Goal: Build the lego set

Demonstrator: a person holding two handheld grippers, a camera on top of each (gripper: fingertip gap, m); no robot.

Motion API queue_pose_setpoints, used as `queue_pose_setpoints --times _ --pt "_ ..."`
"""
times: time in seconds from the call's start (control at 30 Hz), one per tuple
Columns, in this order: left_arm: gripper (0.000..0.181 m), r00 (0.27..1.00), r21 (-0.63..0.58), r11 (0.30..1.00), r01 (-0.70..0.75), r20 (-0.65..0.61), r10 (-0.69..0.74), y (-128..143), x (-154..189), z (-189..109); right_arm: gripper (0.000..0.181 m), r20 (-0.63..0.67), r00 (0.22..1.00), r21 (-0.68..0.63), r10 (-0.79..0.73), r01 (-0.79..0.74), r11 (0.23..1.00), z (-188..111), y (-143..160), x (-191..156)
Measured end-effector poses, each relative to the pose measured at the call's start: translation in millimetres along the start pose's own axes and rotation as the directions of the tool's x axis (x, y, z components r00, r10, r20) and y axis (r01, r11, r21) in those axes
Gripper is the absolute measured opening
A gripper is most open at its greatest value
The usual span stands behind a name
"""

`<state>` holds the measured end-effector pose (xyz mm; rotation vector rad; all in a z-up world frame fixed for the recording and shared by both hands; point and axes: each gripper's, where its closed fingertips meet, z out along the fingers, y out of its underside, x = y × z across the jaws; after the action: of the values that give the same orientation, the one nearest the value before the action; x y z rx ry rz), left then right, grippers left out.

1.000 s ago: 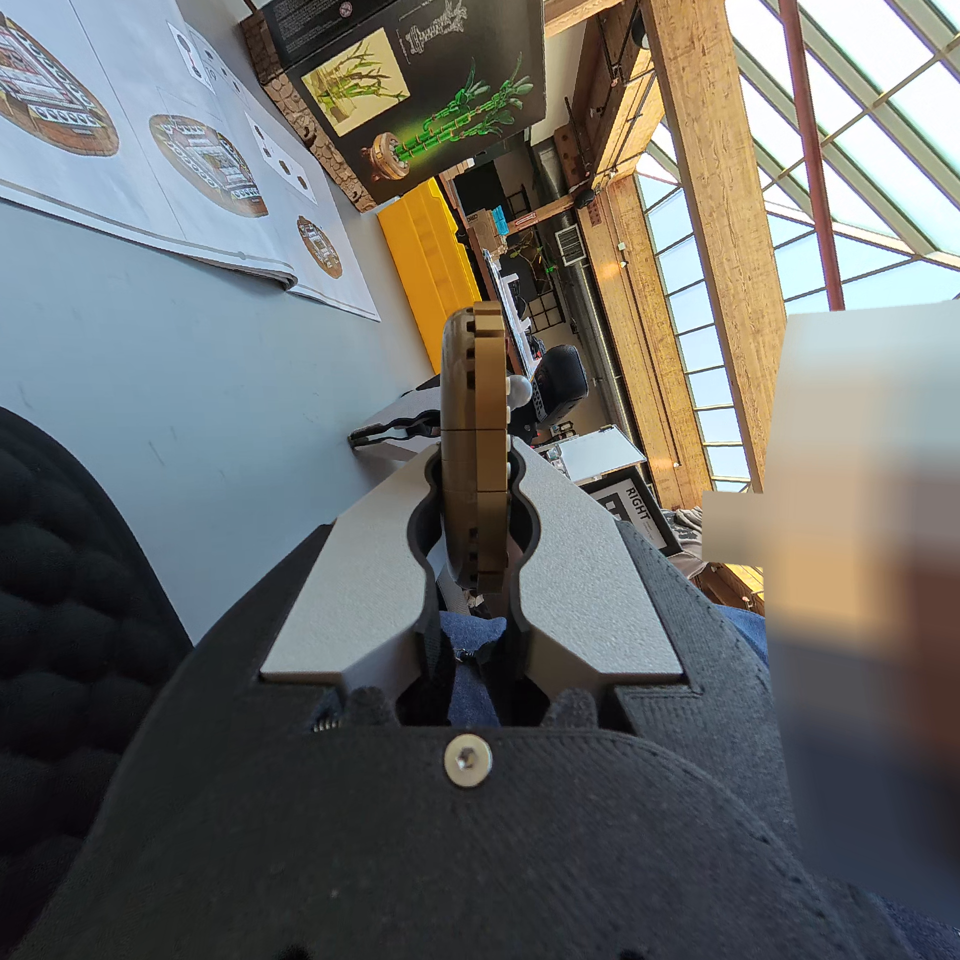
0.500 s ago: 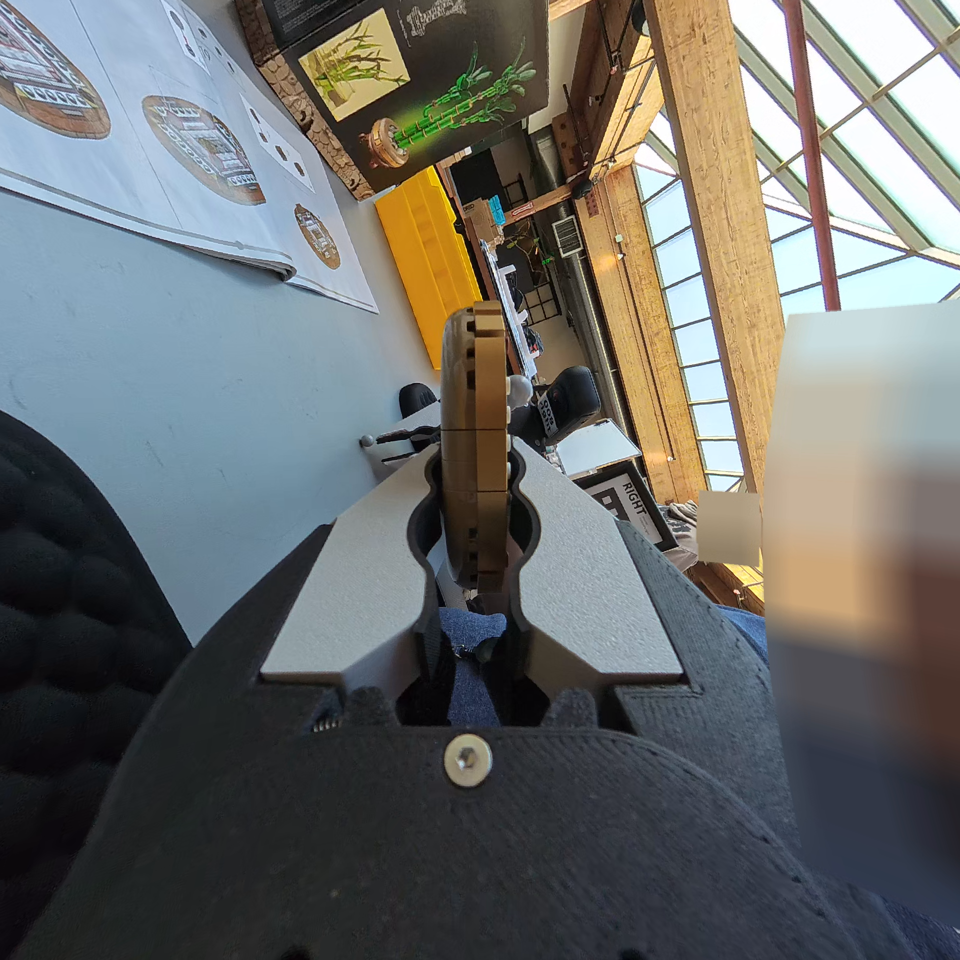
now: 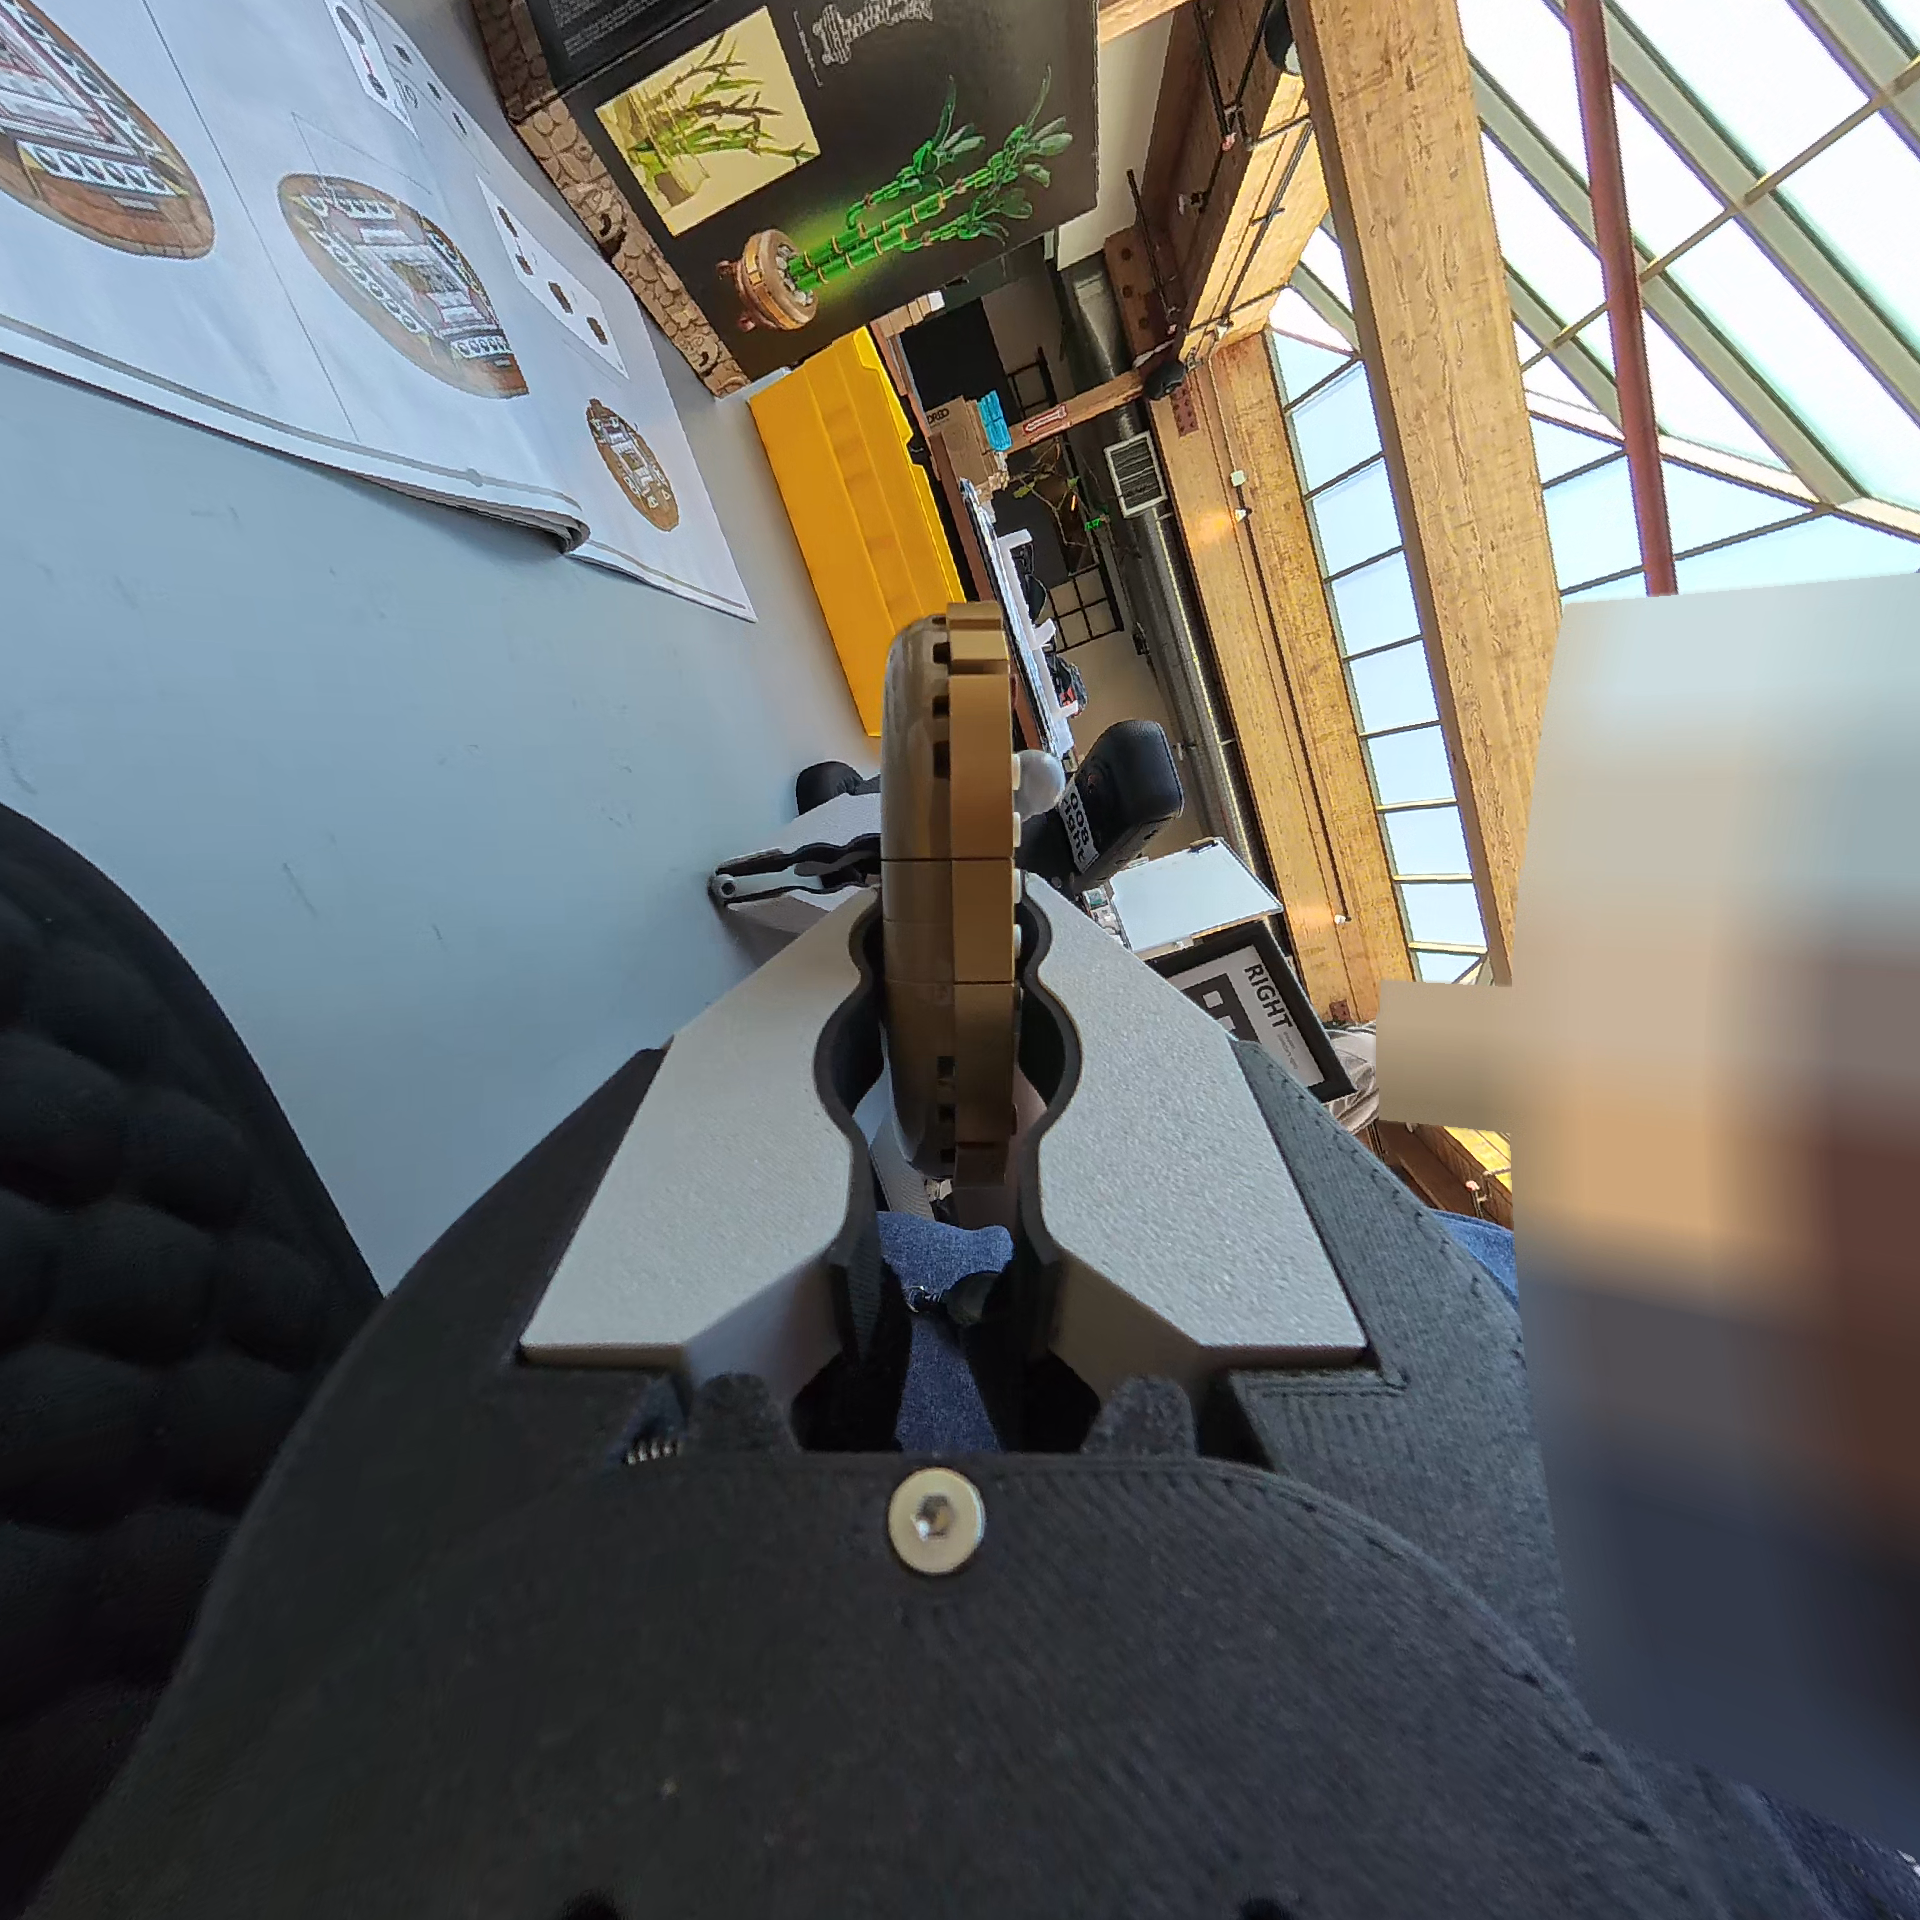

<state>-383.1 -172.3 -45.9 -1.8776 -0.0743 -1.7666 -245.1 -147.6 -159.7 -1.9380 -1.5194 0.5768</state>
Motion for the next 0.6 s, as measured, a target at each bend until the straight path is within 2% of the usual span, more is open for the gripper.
queue_pose_setpoints --times 0.17,0.27,0.33,0.43,0.5,0.6 --pt "0.02 1.0 0.003 1.0 0.001 0.0 -0.001 0.5 0.4 -1.6 0.009 -0.048 0.996 -0.029 -0.071 0.07 0.997 0.8 -5.9 4.3" --pt "0.019 1.0 0.006 1.0 0.003 0.003 -0.003 0.4 0.1 -3.9 0.01 -0.161 0.945 -0.174 -0.285 0.257 0.951 -7.1 4.1 21.3" --pt "0.02 1.0 0.004 1.0 0.002 0.009 -0.002 0.6 -0.1 -5.2 0.01 -0.197 0.842 -0.324 -0.503 0.428 0.844 -15.8 12.5 32.7" --pt "0.019 1.0 0.009 1.0 -0.003 0.012 0.003 -0.7 1.2 -6.6 0.01 -0.134 0.605 -0.508 -0.785 0.638 0.579 -25.6 20.4 38.4" --pt "0.019 1.0 0.014 1.0 -0.007 0.011 0.007 -1.4 2.3 -7.1 0.01 -0.05 0.473 -0.571 -0.88 0.709 0.413 -27.7 25.7 36.8" --pt "0.019 1.0 0.018 1.0 -0.003 0.007 0.003 -0.7 2.1 -6.8 0.01 0.046 0.35 -0.63 -0.936 0.737 0.245 -30.7 32.0 41.3"
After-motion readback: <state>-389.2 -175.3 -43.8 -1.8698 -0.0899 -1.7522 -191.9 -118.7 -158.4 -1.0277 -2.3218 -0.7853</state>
